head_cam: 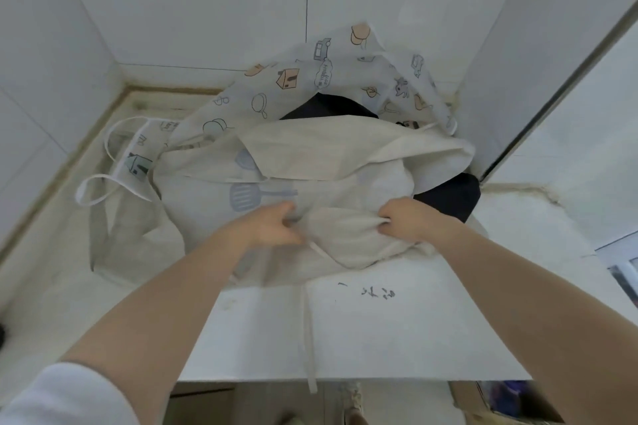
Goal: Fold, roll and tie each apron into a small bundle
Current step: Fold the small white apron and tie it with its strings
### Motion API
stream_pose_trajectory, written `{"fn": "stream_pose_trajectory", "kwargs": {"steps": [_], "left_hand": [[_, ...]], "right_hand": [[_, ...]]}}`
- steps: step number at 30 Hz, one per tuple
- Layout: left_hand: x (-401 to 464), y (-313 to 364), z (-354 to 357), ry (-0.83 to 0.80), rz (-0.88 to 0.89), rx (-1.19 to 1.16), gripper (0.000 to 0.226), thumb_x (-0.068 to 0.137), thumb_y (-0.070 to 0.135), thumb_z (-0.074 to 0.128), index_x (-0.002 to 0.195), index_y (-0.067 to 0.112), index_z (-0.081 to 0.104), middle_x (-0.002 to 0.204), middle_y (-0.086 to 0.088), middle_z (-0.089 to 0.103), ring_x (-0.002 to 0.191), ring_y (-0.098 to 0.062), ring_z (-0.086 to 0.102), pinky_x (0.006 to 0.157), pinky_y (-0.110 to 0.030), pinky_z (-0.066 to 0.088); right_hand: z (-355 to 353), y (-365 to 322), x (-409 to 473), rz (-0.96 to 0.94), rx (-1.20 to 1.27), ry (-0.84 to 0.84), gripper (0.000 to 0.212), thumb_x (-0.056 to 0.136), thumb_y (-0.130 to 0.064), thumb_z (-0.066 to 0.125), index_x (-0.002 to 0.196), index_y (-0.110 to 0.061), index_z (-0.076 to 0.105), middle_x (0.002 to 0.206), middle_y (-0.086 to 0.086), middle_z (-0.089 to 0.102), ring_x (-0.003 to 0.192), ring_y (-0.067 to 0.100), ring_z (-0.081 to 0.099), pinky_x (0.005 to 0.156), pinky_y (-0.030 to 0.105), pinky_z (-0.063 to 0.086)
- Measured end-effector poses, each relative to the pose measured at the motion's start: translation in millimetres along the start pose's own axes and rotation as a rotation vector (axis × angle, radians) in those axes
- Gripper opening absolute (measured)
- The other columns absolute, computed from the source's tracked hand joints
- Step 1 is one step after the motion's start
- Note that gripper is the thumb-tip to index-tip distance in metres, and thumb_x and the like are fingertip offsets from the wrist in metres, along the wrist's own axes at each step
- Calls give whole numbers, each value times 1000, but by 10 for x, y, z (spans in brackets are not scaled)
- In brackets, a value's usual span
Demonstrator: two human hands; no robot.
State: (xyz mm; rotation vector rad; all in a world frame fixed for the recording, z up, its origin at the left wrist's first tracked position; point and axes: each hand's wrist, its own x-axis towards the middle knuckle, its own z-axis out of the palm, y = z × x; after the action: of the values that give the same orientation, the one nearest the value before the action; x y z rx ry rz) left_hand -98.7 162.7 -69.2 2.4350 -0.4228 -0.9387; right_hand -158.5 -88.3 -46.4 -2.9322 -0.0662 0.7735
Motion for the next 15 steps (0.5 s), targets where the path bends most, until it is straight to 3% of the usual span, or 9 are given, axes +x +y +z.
{"fn": "stream_pose_trajectory", "kwargs": {"steps": [2,4,6,8,10,13,15], "left_hand": [[22,159,100,43,142,-106,82,78,33,74,145,18,29,133,-2,49,118,-17,51,95,-21,37],[99,250,236,35,207,28,83,77,33,75,144,18,30,134,-1,47,121,-18,48,94,-20,35],[217,195,369,79,213,124,55,83,29,69,131,15,49,128,-2,55,118,-20,52,94,-23,38],[323,12,499,173,166,157,16,91,22,56,104,17,63,115,-6,63,109,-26,57,91,-30,43],[346,-167,589,207,113,134,12,93,16,51,88,18,61,103,-9,64,102,-29,58,87,-31,44],[341,-314,626,276,88,105,17,92,6,46,95,7,64,107,-14,62,102,-30,56,88,-31,42],[334,-304,638,309,57,227,21,91,5,44,102,8,62,115,-12,57,105,-30,55,90,-35,44]], "right_hand": [[66,-84,29,-64,98,38,41,93,-23,54,57,-21,35,66,-2,43,74,20,44,59,30,30],[117,-157,56,-120,159,32,41,92,-22,57,56,-18,37,60,-2,39,70,19,41,56,29,26],[168,-187,55,-137,182,36,35,91,-23,59,61,-13,42,64,2,41,71,19,42,58,29,25],[221,-147,33,-116,192,35,27,90,-27,60,72,-9,50,72,2,45,75,18,45,63,29,31],[298,-11,3,-17,89,15,18,85,-31,61,84,-15,55,81,-3,50,84,20,52,69,31,37],[371,268,-76,200,-98,-58,27,75,-35,65,98,-22,58,92,-4,56,91,19,55,75,31,34],[395,422,-129,306,162,-100,22,73,-30,68,86,-13,62,77,-3,54,72,15,54,64,26,37]]}}
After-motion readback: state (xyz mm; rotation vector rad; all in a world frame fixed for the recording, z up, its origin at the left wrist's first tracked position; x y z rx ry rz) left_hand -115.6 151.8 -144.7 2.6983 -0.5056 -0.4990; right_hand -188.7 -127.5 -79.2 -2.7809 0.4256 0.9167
